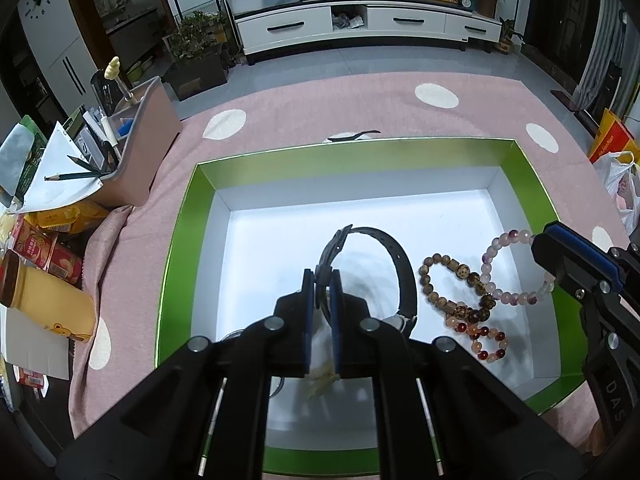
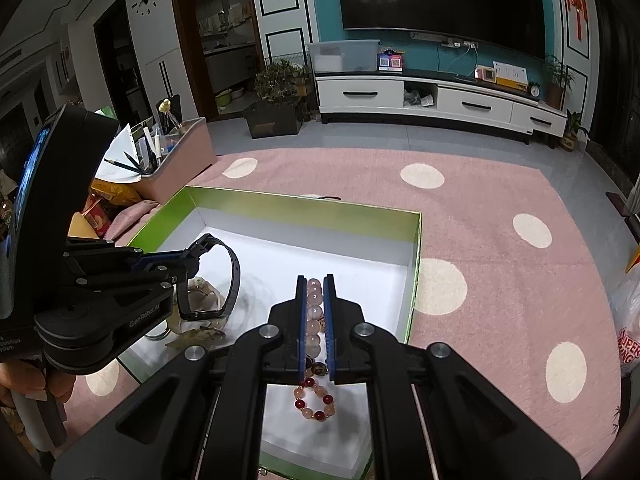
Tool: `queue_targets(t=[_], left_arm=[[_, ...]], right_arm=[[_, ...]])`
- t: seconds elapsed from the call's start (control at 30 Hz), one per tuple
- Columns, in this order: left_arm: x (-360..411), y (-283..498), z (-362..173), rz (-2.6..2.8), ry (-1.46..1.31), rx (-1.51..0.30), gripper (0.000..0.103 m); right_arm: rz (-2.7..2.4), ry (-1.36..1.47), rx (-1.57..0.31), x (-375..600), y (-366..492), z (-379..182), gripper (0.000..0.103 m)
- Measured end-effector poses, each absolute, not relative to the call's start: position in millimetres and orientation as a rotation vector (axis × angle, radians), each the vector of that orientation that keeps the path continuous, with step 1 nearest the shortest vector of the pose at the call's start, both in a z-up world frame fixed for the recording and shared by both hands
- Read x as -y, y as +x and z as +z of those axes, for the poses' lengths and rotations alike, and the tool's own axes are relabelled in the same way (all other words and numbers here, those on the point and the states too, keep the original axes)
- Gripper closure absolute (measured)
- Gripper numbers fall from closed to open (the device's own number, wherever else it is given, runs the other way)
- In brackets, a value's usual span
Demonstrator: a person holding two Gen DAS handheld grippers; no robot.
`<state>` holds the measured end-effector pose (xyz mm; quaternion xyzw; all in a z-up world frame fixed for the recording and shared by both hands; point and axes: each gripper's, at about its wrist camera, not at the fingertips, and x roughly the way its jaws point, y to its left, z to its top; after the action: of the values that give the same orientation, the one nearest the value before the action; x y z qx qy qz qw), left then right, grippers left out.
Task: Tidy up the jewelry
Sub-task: 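Carry the black watch with the left tool while the right tool lowers the pink bracelet into the box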
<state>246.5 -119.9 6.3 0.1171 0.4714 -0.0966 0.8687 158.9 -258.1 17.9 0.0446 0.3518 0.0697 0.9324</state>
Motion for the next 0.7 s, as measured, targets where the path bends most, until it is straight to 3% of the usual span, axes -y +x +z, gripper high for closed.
queue_targets(t=[0.7], left_arm=[[126.9, 250.1, -7.3, -0.199, 0.272, -1.012, 0.095]], right_arm=[[0.135, 0.108, -0.767, 264.2, 165.5, 3.4, 0.096]])
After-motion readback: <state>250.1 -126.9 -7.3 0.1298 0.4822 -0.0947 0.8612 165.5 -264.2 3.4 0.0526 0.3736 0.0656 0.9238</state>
